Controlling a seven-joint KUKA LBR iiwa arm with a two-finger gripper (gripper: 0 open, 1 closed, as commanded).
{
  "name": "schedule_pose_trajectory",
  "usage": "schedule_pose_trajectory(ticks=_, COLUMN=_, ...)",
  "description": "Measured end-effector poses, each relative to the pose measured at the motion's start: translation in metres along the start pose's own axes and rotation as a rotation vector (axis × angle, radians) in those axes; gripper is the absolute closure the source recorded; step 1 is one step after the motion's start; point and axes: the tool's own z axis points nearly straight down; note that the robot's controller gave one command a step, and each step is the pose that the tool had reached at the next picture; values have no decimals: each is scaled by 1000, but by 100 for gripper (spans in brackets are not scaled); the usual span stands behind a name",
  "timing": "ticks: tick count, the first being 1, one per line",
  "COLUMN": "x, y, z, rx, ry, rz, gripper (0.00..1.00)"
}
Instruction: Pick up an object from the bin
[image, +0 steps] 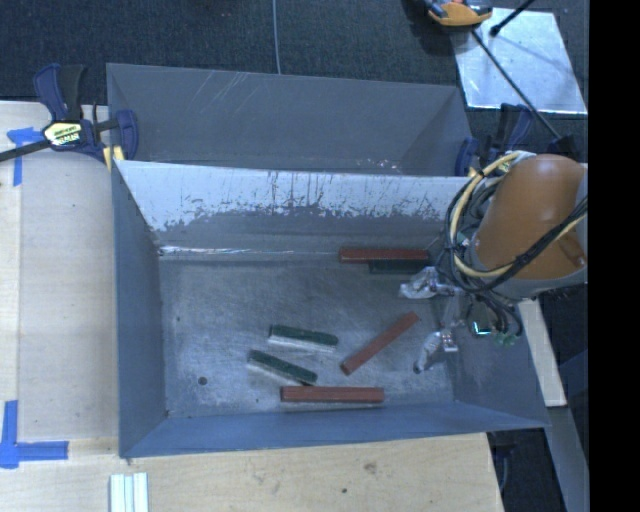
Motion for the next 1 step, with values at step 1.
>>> schedule_pose_trajectory(ticks=1, x=-2, y=0, z=-4, rx=1, ry=-8, rz=-2, gripper=0)
